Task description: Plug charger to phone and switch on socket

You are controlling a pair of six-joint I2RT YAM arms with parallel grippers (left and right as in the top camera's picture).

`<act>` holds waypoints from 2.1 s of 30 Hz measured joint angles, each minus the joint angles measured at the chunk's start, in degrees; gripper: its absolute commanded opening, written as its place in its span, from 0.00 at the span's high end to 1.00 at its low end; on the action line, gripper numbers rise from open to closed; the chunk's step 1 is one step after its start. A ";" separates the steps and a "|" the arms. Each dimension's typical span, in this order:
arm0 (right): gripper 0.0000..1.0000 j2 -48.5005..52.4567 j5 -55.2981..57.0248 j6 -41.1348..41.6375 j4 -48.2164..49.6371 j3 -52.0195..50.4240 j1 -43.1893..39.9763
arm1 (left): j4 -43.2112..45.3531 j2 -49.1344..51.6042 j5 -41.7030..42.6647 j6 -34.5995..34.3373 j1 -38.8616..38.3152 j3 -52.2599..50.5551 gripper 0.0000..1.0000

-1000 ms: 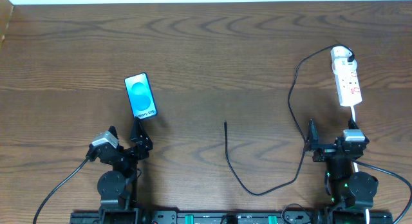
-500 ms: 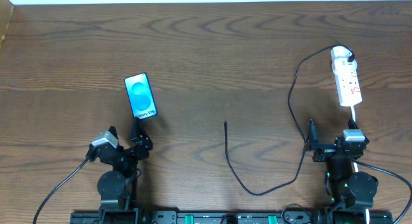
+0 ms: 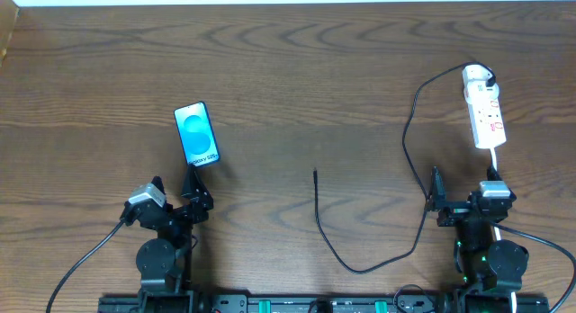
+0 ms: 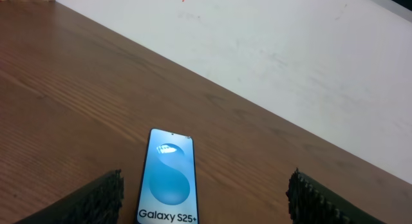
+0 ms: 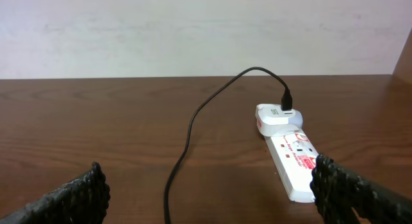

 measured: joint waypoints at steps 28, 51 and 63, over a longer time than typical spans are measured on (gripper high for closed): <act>0.01 -0.04 0.04 -0.02 0.00 0.00 0.00 | -11.91 21.97 -0.02 8.94 0.00 21.35 0.19; 0.01 -0.04 0.22 -0.17 -0.02 0.00 0.00 | -53.18 80.04 1.22 12.87 0.00 83.34 0.19; 0.01 -0.04 0.22 -0.17 -0.04 0.00 0.00 | -64.61 101.53 5.09 12.90 4.02 95.56 0.19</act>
